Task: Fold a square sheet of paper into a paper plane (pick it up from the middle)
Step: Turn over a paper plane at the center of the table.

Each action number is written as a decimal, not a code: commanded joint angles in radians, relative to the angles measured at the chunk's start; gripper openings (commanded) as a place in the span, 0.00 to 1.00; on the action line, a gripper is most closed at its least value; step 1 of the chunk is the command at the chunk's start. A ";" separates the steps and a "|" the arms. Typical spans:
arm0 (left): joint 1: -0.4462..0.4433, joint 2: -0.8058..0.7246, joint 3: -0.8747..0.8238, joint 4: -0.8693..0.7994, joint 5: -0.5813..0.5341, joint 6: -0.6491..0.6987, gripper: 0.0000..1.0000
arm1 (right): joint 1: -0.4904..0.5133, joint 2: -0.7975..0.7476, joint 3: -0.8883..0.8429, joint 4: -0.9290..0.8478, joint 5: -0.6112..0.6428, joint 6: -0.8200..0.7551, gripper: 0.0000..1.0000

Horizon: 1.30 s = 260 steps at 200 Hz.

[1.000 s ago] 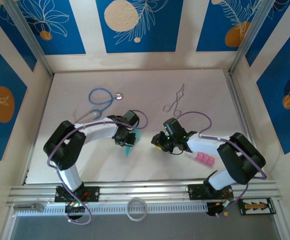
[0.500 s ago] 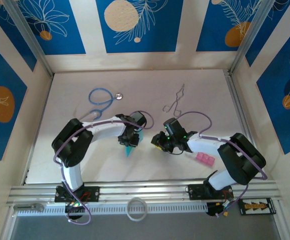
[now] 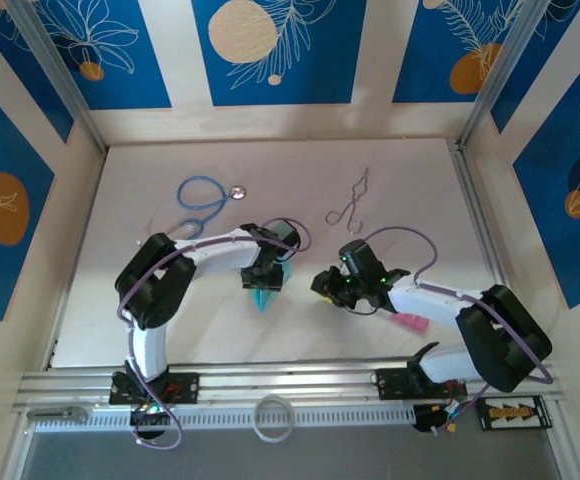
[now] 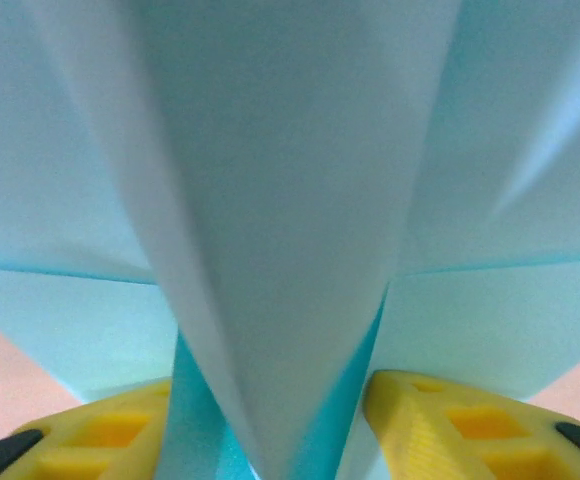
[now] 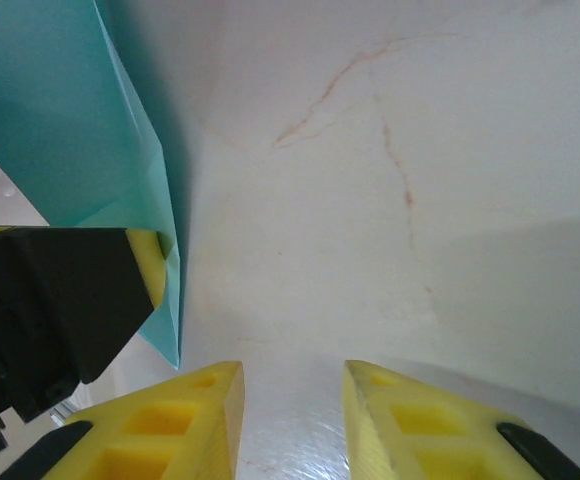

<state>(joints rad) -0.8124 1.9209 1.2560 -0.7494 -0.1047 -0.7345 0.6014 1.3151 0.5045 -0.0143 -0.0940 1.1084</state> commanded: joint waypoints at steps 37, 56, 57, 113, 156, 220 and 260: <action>-0.027 0.115 0.009 0.029 -0.042 -0.085 0.50 | -0.093 -0.135 -0.051 -0.107 -0.076 -0.073 0.33; -0.031 0.109 0.028 0.008 -0.062 -0.091 0.50 | -0.126 -0.168 -0.068 -0.103 -0.102 -0.089 0.33; -0.031 0.108 0.030 0.008 -0.062 -0.092 0.50 | -0.128 -0.170 -0.068 -0.103 -0.104 -0.090 0.33; -0.035 0.031 0.051 -0.020 -0.116 -0.124 0.51 | -0.140 -0.178 -0.044 -0.098 -0.148 -0.131 0.36; -0.035 -0.009 0.062 -0.037 -0.131 -0.124 0.52 | -0.135 -0.177 -0.041 -0.092 -0.150 -0.121 0.36; -0.034 -0.065 0.040 -0.032 -0.132 -0.121 0.53 | -0.132 -0.198 -0.043 -0.108 -0.141 -0.113 0.36; -0.034 -0.104 0.024 -0.033 -0.140 -0.121 0.54 | -0.132 -0.206 -0.037 -0.115 -0.135 -0.108 0.36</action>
<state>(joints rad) -0.8410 1.8565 1.2972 -0.7700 -0.2157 -0.8406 0.4644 1.1347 0.4450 -0.1024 -0.2173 0.9997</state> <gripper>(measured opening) 0.539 0.363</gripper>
